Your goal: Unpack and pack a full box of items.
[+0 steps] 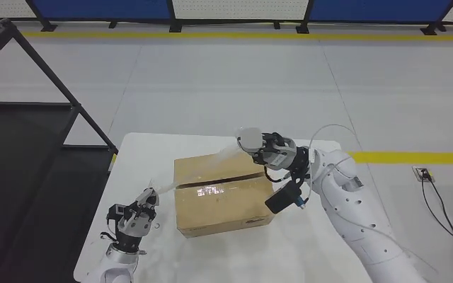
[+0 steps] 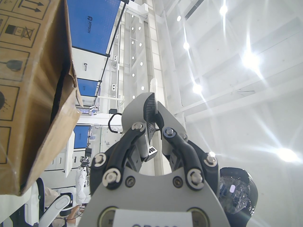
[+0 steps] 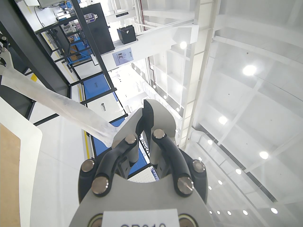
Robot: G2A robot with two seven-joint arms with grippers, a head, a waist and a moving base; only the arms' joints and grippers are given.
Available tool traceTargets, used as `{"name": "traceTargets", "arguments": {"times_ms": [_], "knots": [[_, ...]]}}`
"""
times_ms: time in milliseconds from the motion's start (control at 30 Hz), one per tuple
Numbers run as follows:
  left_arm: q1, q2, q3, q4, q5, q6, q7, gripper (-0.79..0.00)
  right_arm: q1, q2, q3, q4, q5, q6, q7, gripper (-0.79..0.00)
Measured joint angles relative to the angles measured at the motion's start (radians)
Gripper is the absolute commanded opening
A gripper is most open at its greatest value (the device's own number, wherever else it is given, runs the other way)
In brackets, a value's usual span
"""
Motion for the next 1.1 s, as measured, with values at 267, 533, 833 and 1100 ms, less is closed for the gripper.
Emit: {"name": "traceTargets", "arguments": {"times_ms": [267,533,833,1100], "knots": [[0.001,-0.023,0.045,-0.027,0.104,-0.060,0.261,-0.785,-0.031,0.012,0.027,-0.008,-0.033,0.007,0.039,-0.785],[0.001,-0.062,0.169,-0.012,0.338,-0.205,0.541,-0.785,-0.028,0.036,0.047,0.097,-0.129,-0.011,-0.029,-0.785],[-0.021,-0.104,0.242,0.014,0.567,-0.269,0.804,-0.785,-0.046,0.055,0.063,0.175,-0.203,0.083,-0.041,-0.785],[-0.024,-0.109,0.246,0.022,0.597,-0.254,0.834,-0.785,-0.061,0.060,0.073,0.194,-0.173,0.062,-0.024,-0.785]]}}
